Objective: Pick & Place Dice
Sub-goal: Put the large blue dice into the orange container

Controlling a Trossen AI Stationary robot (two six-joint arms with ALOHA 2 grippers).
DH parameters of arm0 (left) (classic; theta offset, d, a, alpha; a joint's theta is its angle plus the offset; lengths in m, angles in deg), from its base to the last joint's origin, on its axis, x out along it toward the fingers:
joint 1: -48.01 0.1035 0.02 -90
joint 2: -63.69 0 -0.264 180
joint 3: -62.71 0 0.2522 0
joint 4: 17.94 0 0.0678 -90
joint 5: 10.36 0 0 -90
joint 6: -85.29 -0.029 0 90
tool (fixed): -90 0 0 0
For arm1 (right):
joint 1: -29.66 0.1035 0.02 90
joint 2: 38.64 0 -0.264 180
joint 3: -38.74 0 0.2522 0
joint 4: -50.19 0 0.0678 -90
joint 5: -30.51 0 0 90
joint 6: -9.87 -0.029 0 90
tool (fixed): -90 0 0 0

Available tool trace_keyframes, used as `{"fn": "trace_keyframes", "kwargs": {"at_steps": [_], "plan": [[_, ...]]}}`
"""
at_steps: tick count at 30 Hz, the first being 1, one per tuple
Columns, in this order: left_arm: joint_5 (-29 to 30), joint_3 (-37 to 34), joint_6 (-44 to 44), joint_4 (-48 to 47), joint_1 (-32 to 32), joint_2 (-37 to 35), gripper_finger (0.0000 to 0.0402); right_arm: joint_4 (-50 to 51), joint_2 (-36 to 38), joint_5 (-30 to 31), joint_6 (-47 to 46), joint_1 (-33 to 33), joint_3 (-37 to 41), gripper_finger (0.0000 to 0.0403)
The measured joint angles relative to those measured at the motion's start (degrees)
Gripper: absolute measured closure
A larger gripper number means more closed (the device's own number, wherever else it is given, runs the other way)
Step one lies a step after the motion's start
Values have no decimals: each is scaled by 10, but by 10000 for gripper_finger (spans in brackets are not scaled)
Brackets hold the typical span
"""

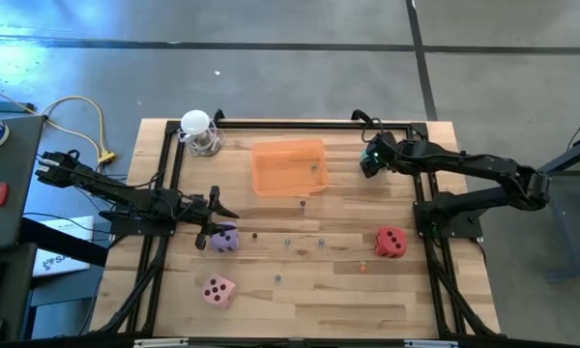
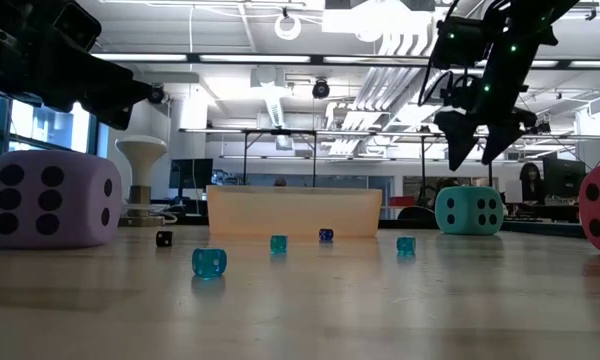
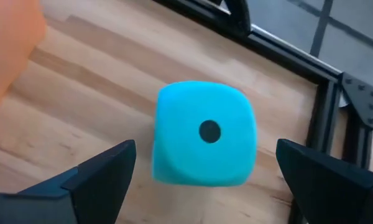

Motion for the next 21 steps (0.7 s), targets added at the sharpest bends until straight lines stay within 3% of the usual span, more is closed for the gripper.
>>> {"fn": "trace_keyframes", "kwargs": {"at_steps": [21], "plan": [[0, 0, 0, -3, 0, 0, 256, -3, -2, 24, -58, -18, 0, 24]]}}
